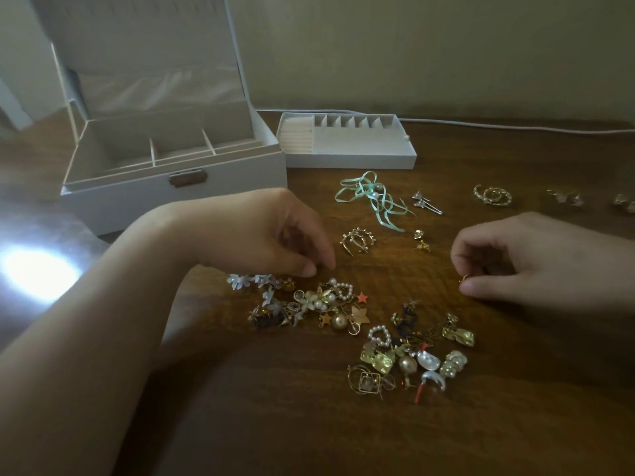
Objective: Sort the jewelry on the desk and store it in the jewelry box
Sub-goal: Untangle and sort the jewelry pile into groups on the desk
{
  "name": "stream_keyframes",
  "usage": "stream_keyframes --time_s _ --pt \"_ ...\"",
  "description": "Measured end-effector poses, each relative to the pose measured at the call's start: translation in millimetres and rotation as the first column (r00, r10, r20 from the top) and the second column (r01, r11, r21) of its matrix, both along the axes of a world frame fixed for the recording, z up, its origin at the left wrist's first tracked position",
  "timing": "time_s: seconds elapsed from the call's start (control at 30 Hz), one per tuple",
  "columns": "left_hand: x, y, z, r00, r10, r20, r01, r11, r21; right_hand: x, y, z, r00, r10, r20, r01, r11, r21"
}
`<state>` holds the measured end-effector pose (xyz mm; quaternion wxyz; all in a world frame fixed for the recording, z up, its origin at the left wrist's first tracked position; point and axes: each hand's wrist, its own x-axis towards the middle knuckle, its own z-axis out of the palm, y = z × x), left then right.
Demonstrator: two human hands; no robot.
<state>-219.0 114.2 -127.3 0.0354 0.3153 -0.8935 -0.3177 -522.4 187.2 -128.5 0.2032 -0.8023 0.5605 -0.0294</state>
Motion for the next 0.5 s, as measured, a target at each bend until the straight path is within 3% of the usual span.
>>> stream_keyframes --time_s 0.1,0.23,0.37,0.5 --pt "-4.7 3.3 1.1 0.999 -0.023 0.024 0.022 1.000 0.007 4.7 2.9 1.4 0.996 0.001 0.084 0.004 0.998 -0.065" --pt "-8.0 7.3 3.2 0.997 -0.059 0.053 0.057 0.998 0.039 16.9 10.7 5.2 0.941 0.057 0.333 -0.016 0.992 -0.125" --pt "-9.0 9.1 2.4 0.992 -0.081 0.099 0.079 0.997 0.024 28.9 13.9 2.0 0.792 0.065 0.607 -0.030 0.997 -0.067" --pt "-11.4 10.2 0.8 0.989 -0.081 0.122 0.080 0.997 0.006 32.6 16.7 -1.3 0.739 0.075 0.669 -0.101 0.995 0.001"
